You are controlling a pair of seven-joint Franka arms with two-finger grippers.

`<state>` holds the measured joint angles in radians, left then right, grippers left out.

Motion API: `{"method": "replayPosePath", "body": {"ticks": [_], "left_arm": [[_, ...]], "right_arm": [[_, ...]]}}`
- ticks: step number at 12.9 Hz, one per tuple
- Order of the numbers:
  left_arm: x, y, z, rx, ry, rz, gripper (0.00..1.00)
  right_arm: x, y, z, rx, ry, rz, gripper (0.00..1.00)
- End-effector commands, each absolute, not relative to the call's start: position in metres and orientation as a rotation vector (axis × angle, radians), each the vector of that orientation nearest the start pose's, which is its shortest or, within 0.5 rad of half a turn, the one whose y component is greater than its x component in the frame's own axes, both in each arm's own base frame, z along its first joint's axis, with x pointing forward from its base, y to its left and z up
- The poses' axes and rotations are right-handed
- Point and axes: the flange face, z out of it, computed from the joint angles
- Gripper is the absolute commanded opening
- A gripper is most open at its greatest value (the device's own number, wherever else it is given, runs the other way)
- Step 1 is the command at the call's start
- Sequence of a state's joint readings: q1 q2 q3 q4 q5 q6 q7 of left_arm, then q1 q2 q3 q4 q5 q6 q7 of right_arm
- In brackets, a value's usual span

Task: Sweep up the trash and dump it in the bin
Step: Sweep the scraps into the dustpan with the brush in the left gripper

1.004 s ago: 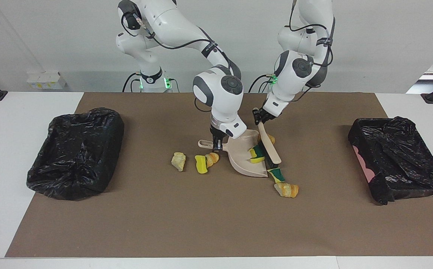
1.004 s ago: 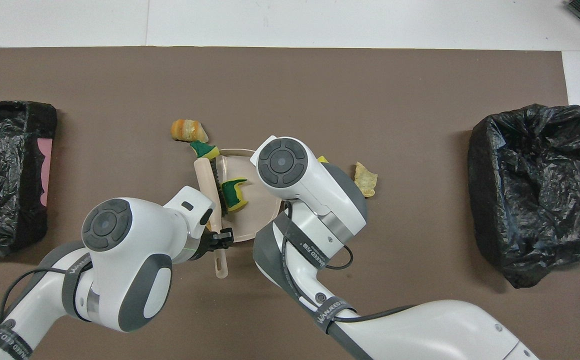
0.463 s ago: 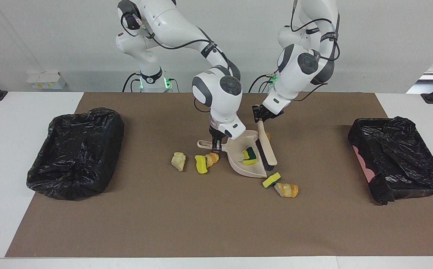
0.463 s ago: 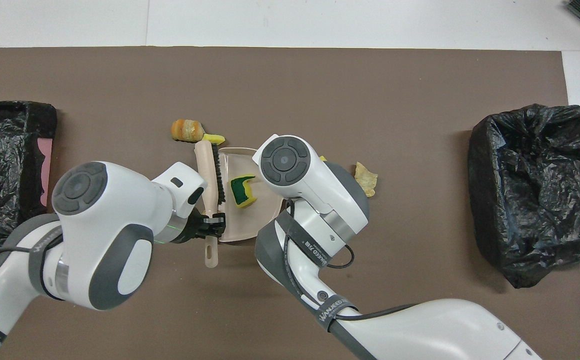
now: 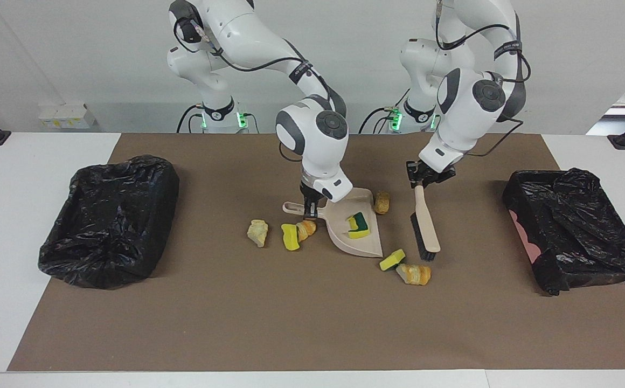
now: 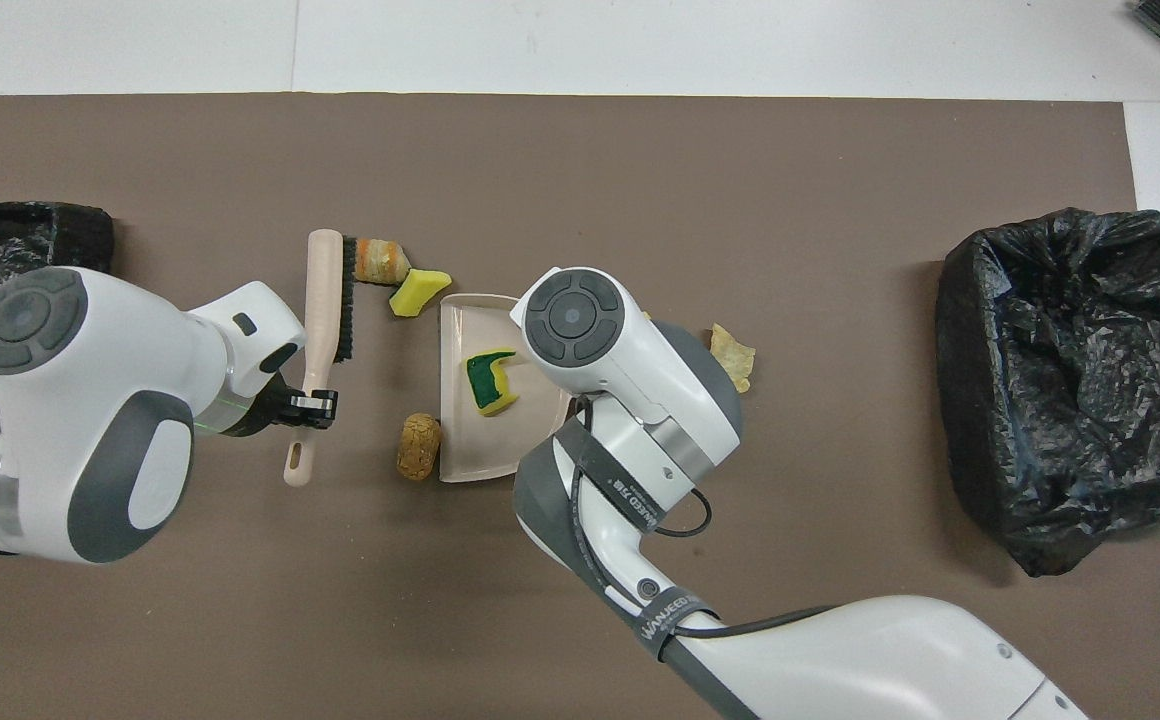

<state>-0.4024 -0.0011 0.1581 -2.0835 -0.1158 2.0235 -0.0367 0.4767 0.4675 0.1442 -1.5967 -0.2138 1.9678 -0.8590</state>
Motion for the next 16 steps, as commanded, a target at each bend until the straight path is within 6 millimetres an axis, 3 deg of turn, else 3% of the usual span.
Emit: {"method": "replayPosePath", "body": {"ticks": [1,4,6,9,12,16], "left_arm": [[0.576,-0.106,0.408,-3.175,0.371,0.110,0.00],[0.605,-0.089,0.380,-3.077,0.527,0.076,0.00],[0.606,-0.086,0.368,-3.045,0.674,0.075,0.00],[0.577,-0.096,0.358,-3.013,0.849,0.183,0.00],[0.558,-0.127,0.359,-2.945,1.098,0.250,0.00],[0.513,-0.179,0.355,-2.894,1.247,0.345,0.00]], "right_arm": [[0.554,0.363,0.362,-2.348,-2.235,0.189,0.00],[0.550,0.361,0.361,-2.425,-2.162,0.244,0.00],[0.545,0.363,0.364,-2.481,-2.107,0.249,0.00],[0.542,0.364,0.364,-2.524,-2.058,0.267,0.00],[0.542,0.364,0.364,-2.529,-2.053,0.267,0.00],[0.542,0.364,0.362,-2.540,-2.030,0.258,0.00]]}}
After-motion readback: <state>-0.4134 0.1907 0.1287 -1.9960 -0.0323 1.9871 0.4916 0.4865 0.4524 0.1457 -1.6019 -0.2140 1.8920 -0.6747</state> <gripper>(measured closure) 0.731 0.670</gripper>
